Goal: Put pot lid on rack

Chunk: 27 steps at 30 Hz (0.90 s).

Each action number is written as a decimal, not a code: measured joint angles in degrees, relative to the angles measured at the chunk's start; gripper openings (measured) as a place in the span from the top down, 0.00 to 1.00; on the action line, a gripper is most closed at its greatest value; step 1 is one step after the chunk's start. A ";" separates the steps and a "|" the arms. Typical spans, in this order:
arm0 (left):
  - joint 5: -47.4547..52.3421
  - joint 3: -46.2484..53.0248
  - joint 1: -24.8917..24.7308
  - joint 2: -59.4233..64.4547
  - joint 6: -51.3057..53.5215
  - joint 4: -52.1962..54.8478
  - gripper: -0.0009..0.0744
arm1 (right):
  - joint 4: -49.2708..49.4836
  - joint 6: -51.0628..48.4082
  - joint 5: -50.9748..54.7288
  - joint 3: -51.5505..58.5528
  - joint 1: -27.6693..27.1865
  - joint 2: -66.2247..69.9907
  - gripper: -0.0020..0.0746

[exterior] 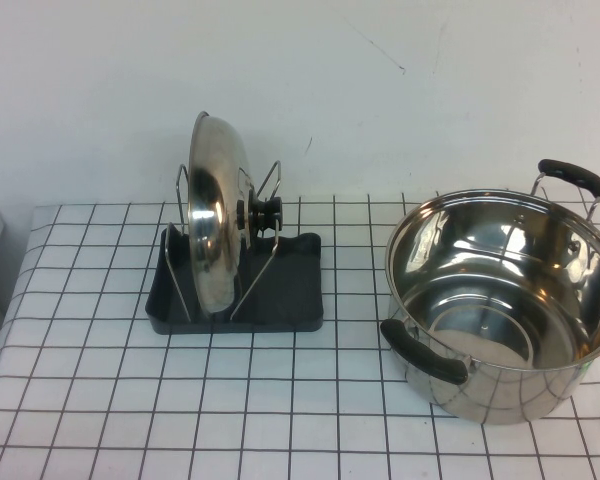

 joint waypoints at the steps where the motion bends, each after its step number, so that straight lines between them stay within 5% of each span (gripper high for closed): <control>1: 0.00 0.00 0.00 0.00 0.00 0.00 0.99 | 0.00 0.15 0.04 0.00 0.00 0.00 0.98; 14: 0.00 0.00 0.00 0.00 0.00 0.00 0.99 | -0.02 1.65 0.13 0.00 -0.48 0.00 0.98; 27: 0.00 0.00 0.00 0.00 0.00 -0.09 0.99 | -6.11 14.56 0.13 0.00 -1.12 0.00 0.98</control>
